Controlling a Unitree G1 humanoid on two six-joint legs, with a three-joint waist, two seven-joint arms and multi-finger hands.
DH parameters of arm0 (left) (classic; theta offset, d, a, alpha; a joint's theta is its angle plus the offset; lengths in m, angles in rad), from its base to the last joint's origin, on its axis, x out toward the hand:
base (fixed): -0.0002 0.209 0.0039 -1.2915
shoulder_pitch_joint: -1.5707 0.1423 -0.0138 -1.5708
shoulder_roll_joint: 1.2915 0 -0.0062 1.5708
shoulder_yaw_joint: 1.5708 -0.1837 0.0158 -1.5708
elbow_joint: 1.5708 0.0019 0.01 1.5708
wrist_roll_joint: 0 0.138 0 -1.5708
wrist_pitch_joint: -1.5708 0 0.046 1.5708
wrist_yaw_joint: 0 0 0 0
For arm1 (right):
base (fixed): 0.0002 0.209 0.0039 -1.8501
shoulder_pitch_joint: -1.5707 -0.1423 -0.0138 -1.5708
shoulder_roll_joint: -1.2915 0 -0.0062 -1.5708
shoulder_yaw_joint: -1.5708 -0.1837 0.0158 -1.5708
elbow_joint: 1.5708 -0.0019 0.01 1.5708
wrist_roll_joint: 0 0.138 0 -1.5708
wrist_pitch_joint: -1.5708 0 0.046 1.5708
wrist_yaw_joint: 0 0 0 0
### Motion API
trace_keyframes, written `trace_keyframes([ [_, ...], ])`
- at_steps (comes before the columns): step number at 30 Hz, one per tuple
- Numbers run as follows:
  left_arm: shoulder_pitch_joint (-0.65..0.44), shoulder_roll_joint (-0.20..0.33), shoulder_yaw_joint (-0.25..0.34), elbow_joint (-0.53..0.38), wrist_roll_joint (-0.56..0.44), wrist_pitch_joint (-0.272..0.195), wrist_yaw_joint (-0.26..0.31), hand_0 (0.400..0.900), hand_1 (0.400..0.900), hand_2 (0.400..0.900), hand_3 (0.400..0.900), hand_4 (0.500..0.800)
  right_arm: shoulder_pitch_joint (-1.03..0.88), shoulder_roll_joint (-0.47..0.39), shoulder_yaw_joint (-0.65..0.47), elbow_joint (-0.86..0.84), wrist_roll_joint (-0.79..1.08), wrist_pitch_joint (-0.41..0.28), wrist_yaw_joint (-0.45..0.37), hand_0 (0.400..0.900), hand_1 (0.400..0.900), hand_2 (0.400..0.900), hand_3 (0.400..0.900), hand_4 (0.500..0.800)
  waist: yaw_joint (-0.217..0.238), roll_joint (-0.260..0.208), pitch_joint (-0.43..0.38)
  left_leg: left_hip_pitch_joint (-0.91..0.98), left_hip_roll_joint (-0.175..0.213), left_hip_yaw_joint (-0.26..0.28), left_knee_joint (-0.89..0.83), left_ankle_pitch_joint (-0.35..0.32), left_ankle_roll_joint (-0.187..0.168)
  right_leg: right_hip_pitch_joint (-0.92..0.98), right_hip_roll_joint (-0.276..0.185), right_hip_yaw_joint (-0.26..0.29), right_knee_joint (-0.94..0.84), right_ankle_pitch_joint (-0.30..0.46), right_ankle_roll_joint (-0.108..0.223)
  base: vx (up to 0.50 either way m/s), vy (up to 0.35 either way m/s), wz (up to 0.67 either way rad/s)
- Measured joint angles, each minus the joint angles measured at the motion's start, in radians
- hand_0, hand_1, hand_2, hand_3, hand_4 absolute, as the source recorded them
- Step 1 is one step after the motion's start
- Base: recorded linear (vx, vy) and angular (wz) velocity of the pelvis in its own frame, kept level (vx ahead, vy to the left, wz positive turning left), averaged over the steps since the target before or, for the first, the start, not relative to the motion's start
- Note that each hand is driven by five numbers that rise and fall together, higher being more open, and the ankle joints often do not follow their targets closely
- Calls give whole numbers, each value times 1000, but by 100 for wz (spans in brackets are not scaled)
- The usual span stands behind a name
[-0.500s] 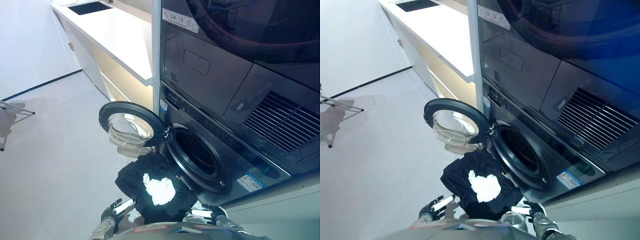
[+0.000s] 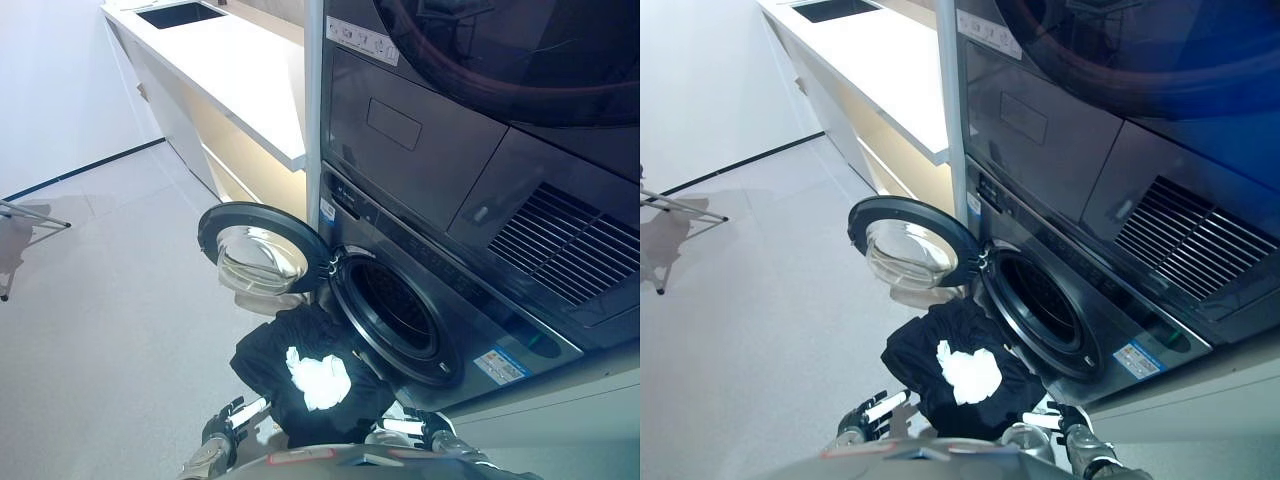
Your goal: Put the clothes in the basket into the washing machine.
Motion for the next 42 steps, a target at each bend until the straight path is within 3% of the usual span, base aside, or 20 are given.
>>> trace_keyframes([
  [7, 1, 0, 1, -3, -4, 0, 0, 900, 900, 900, 900, 800, -3, 0, -3, -4, 11, 0, 0, 900, 900, 900, 900, 800, 1, -1, 0, -1, 0, -1, 0, 0, 0, -1, 0, 0, 0, 0, 0, 0, 0, 0],
  [10, 8, 2, 0, -71, -27, -3, 3, 900, 900, 900, 900, 800, -10, -2, 2, -61, 48, -1, -3, 900, 900, 900, 900, 800, 2, -5, 4, -30, -1, -3, 8, 1, 0, -29, -3, 1, 7, 0, 0, -94, 9, 2],
  [13, 24, 14, -16, -264, -61, -9, 21, 900, 900, 900, 900, 800, -41, -11, 82, -202, 47, -2, -11, 900, 900, 900, 900, 800, 16, -24, 39, -107, -1, -12, 53, 4, -2, -97, -10, 12, 37, 8, -11, -274, -23, 11],
  [15, -12, 43, -44, -381, -62, -47, 22, 900, 900, 900, 900, 800, -119, -23, 124, -258, 37, -33, -9, 900, 900, 900, 900, 800, 21, -43, 88, -193, -2, -37, 98, 7, 4, -167, -21, 20, 66, 15, -20, -262, -38, 17],
  [18, -53, 80, -67, -555, -79, -58, 54, 900, 900, 900, 900, 800, -242, -36, 185, -326, 19, -39, -26, 900, 900, 900, 900, 800, 32, -54, 162, -333, 8, -80, 193, 0, 7, -260, -34, 17, 113, 20, -26, -356, -61, 31],
  [20, -103, 113, -69, -683, -85, -101, 61, 900, 900, 900, 900, 800, -365, -50, 202, -348, 5, -54, -33, 900, 900, 900, 900, 800, 52, -61, 234, -472, 16, -104, 278, -7, 11, -369, -44, 16, 156, 19, -25, -212, -67, 37],
  [22, -159, 122, -69, -760, -103, -112, 90, 900, 900, 900, 900, 800, -492, -59, 239, -355, -26, -47, -46, 900, 900, 900, 900, 800, 81, -55, 295, -589, 22, -137, 343, -3, 12, -450, -49, 10, 194, 19, -30, -250, -80, 44],
  [28, -320, 183, -94, -957, -78, -135, 192, 900, 900, 900, 900, 800, -776, -77, 291, -321, -135, -63, -81, 900, 900, 900, 900, 800, 139, -71, 424, -927, 40, -227, 553, -18, 12, -729, -82, -29, 388, -41, -92, -238, -56, 19],
  [29, -368, 196, -98, -978, -76, -148, 206, 900, 900, 900, 900, 800, -833, -88, 297, -315, -150, -62, -94, 900, 900, 900, 900, 800, 155, -70, 463, -979, 38, -237, 591, -16, 14, -774, -96, -37, 429, -44, -99, -296, -11, 31],
  [35, -534, 243, -140, -1074, -20, -182, 279, 900, 900, 900, 900, 800, -1029, -162, 319, -187, -253, -61, -184, 900, 900, 900, 900, 800, 196, -73, 499, -1296, 26, -270, 828, -67, 41, -1064, -185, -39, 679, -112, -132, -144, 47, 15],
  [42, -611, 282, -193, -1167, -1, -224, 356, 900, 900, 900, 900, 800, -1152, -214, 328, -93, -295, -58, -278, 900, 900, 900, 900, 800, 244, -61, 515, -1573, -7, -288, 1060, -125, 68, -1341, -299, 10, 945, -184, -153, -57, 32, 17],
])
